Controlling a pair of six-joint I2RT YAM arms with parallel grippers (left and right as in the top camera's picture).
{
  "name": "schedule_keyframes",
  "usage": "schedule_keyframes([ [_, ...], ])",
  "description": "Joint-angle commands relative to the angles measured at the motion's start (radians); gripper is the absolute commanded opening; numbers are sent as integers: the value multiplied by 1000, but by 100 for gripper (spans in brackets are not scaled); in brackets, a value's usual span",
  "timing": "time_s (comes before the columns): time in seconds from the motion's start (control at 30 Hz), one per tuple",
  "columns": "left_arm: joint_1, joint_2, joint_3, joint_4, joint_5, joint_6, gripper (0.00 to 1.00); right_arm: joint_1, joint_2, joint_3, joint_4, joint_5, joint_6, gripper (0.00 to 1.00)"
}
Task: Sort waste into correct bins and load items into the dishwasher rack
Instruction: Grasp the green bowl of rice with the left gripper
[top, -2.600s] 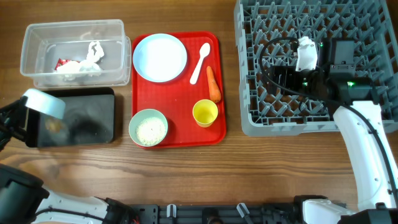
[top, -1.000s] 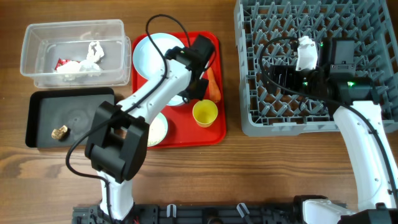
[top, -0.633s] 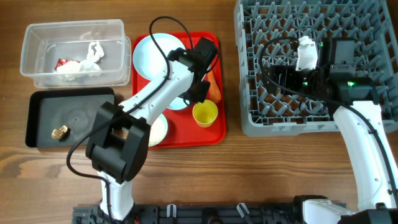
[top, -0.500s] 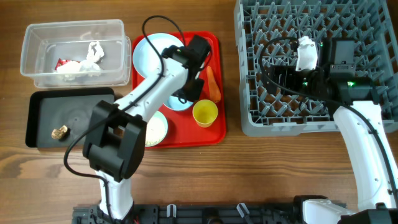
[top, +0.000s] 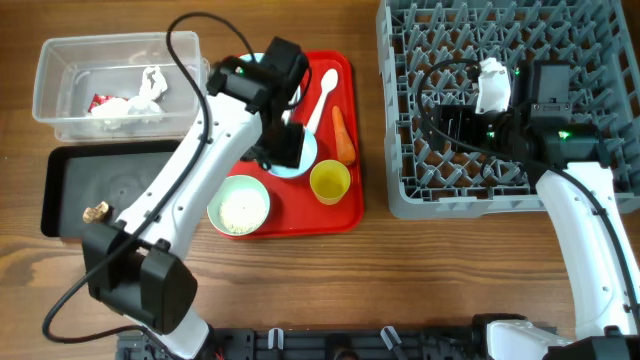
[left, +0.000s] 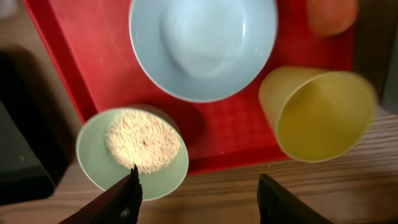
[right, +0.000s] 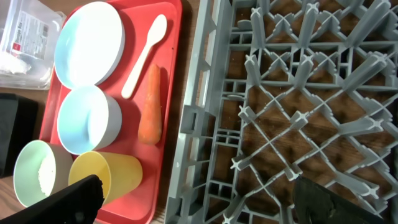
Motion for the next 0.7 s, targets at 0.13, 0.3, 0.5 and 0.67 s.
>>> schedule_keyframes([
  [0.13, -5, 24, -359, 204, 75, -122, 55, 2, 8, 16, 3, -1, 0, 100],
  [0.3, -6, 24, -476, 327, 71, -194, 42, 2, 8, 16, 2, -1, 0, 100],
  [0.5, -5, 24, -566, 430, 63, -229, 24, 2, 8, 16, 3, -1, 0, 100],
  [0.67, -5, 22, -560, 439, 64, -229, 23, 2, 8, 16, 3, -1, 1, 100],
])
